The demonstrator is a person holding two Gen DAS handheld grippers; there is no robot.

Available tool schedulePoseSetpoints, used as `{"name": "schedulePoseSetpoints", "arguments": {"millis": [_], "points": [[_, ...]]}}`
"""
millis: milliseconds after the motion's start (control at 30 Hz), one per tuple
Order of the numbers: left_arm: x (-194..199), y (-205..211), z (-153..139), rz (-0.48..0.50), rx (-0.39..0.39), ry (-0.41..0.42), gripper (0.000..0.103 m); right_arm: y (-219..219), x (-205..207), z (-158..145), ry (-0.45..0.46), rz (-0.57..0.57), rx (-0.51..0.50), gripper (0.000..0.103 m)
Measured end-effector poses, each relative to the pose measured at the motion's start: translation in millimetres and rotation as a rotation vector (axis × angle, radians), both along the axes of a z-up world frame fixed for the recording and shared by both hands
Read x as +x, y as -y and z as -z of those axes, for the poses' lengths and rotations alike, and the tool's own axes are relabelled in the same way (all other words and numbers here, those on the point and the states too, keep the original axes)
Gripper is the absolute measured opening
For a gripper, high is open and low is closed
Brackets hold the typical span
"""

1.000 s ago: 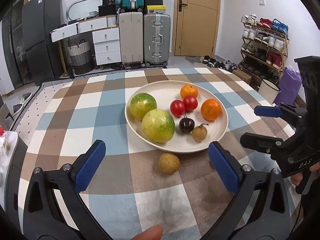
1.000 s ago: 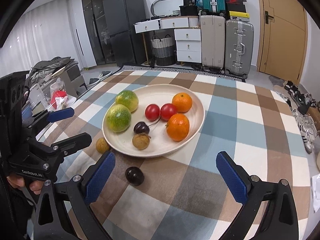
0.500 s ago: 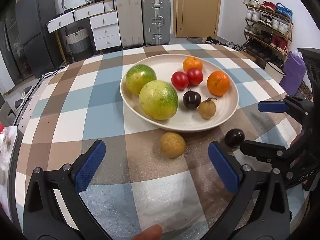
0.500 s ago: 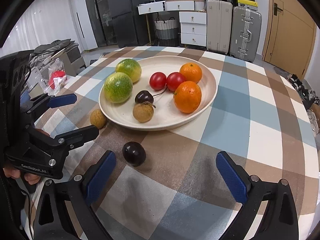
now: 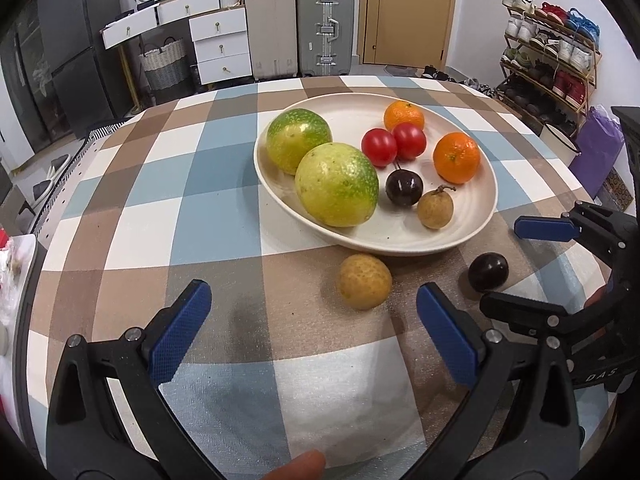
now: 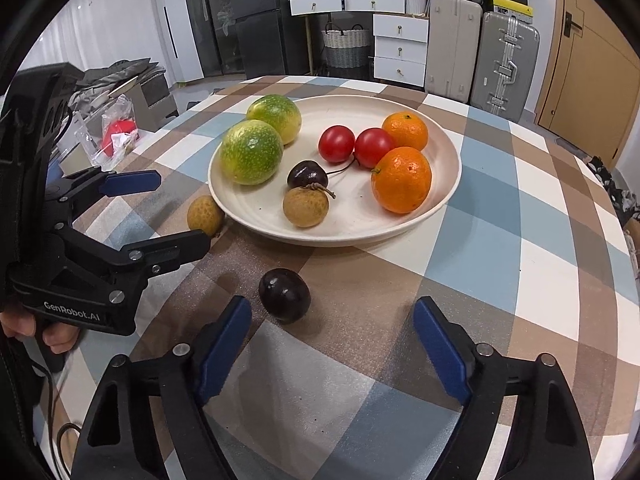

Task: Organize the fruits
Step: 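Move the right tool to a dark red cherry while the left tool approaches a small brown fruit, then close the right tool on the cherry while the left tool grips the brown fruit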

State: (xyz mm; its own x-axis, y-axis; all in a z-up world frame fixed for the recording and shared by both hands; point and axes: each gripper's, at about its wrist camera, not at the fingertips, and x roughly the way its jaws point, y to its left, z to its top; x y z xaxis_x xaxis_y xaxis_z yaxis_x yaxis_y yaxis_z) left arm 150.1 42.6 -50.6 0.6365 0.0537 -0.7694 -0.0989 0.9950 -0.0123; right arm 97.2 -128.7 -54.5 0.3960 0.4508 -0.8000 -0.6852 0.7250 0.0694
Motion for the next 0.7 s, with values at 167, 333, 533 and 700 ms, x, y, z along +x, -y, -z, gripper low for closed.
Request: {"name": "schedulePoseSetpoints", "arguments": {"millis": [167,333,533,700], "points": [[2,-3,2,-0.009,-0.004,-0.008,0.102,-8,-7,0,0.023,-0.041,-0.021,0.073],[4,-4,5,-0.015,-0.005,-0.020,0.102,-14,-12,-1,0.041,-0.066,-0.034,0.063],[6,-4,8,-0.020,-0.001,-0.036,0.102,-17,-15,-1,0.043,-0.081,-0.030,0.055],[7,-4,9,-0.019,0.000,-0.038,0.102,-17,-16,-2,0.044,-0.087,-0.022,0.043]]}}
